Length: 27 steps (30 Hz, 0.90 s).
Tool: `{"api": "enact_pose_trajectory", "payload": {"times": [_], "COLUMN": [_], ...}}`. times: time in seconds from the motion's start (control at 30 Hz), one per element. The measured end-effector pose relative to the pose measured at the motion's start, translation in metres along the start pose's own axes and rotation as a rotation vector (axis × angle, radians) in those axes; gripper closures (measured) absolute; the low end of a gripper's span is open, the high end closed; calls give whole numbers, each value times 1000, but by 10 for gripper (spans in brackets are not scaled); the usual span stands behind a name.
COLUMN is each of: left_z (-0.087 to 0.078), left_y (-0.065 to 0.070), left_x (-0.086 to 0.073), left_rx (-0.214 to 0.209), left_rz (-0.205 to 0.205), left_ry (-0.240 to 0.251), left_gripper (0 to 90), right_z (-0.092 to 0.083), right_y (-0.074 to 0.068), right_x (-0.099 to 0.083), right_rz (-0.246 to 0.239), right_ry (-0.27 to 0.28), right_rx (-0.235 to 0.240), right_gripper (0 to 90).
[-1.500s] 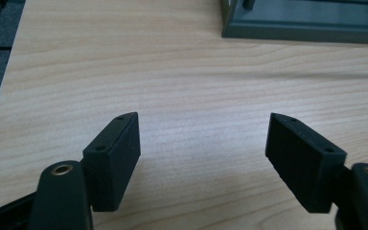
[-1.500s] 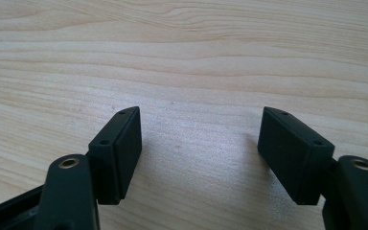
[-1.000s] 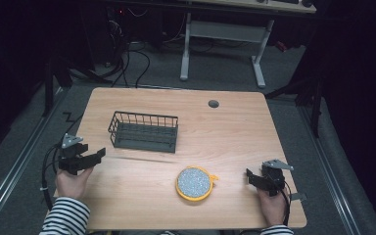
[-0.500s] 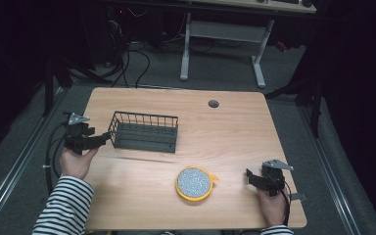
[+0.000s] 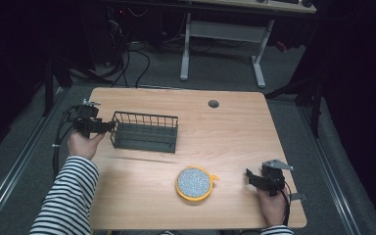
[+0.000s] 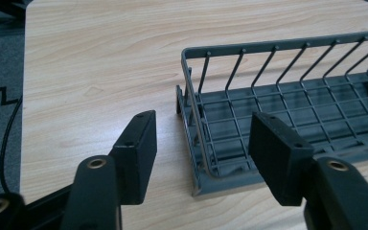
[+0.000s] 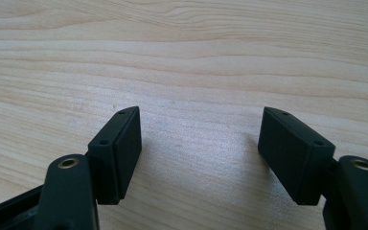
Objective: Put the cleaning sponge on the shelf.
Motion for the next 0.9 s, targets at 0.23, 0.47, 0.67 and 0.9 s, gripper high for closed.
{"api": "enact_pose_trajectory", "payload": {"times": [0.23, 0.47, 0.67, 0.9], "left_z": [11, 12, 9, 3], "left_y": [0, 1, 4, 7], "left_x": [-5, -8, -13, -18], "left_rx": [17, 27, 37, 20], "left_rz": [9, 32, 90, 88], "left_ry": [-73, -89, -100, -99], "left_gripper": [544, 686, 792, 808], "right_z": [0, 0, 0, 0], "right_y": [0, 0, 0, 0], "right_x": [0, 0, 0, 0], "right_rz": [0, 1, 0, 1], "right_ry": [0, 2, 3, 3], "right_rx": [1, 1, 2, 2], "right_gripper": [316, 316, 316, 316]}}
Point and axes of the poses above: each handheld gripper's, and its own axes: z roughly forward along the jaws, x roughly out of its top, y roughly to its right, the point moved 10 cm from there along z, roughly forward along the jaws, and after that the axes turned 13 degrees about y, right-handed, at the moved point
